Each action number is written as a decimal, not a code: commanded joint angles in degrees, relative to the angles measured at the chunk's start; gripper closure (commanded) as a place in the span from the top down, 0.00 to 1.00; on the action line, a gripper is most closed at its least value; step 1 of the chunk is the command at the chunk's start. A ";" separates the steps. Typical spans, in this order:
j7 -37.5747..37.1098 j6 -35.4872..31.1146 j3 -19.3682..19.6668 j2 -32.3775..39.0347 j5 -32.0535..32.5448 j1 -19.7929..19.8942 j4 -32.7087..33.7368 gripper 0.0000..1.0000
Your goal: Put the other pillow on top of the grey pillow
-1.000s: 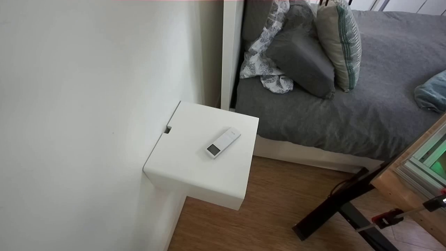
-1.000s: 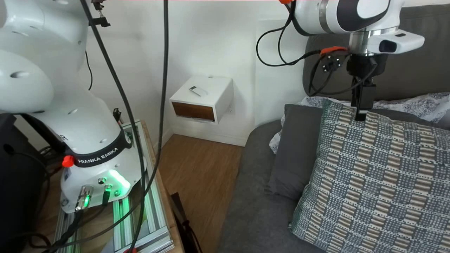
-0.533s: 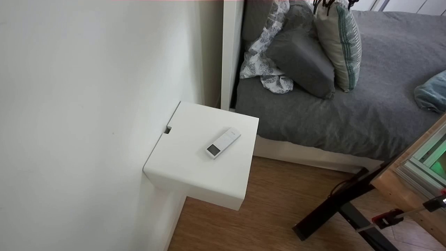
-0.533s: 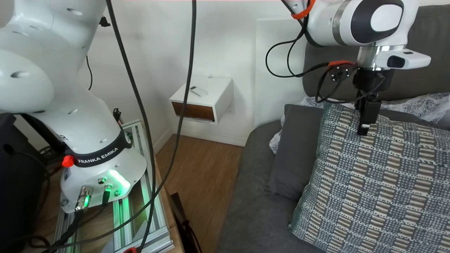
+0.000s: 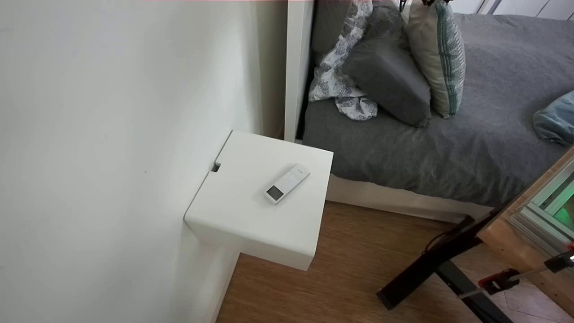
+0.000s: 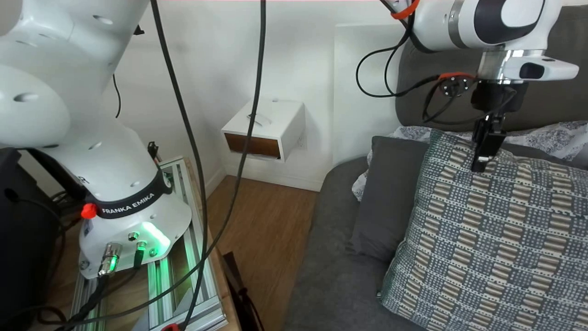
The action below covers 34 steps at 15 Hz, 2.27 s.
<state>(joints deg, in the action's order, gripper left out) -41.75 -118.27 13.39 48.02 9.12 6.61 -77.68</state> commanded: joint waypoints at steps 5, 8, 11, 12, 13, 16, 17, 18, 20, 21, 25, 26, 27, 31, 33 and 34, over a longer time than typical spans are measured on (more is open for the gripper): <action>-1.47 1.54 1.33 -3.32 -3.74 1.29 1.51 0.02; -1.32 -1.69 1.55 -9.35 -5.91 2.29 -0.87 0.02; -1.55 -7.00 2.18 -15.14 -5.56 1.96 -3.00 0.02; -1.83 -8.32 2.36 -16.85 -5.10 1.62 -3.26 0.02; -2.08 -9.90 2.59 -18.71 -4.31 1.07 -3.66 0.02; -2.01 -14.07 2.17 -24.13 -2.96 -0.82 -5.07 0.02; -2.34 -15.52 2.06 -25.32 -2.44 -1.62 -5.04 0.02; -2.64 -16.94 1.91 -26.74 -1.88 -2.66 -5.24 0.02; -2.98 -20.25 1.30 -28.64 -1.46 -4.40 -5.22 0.02; -2.95 -22.44 1.43 -29.42 -1.48 -5.69 -5.56 0.02; -2.37 -33.97 1.28 -28.39 0.17 -9.58 -6.54 0.02; -2.30 -37.78 1.43 -27.12 0.73 -10.23 -6.82 0.02; -2.31 -42.01 1.50 -25.51 1.00 -10.67 -7.19 0.02; -0.83 -57.50 3.67 -14.82 5.45 -11.58 -6.74 0.02; 1.10 -59.64 4.00 -11.43 7.23 -11.14 -7.98 0.02; 2.16 -59.64 3.84 -10.32 7.72 -10.83 -8.61 0.02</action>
<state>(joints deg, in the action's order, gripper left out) -41.86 -175.04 16.02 33.71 14.17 -4.34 -85.65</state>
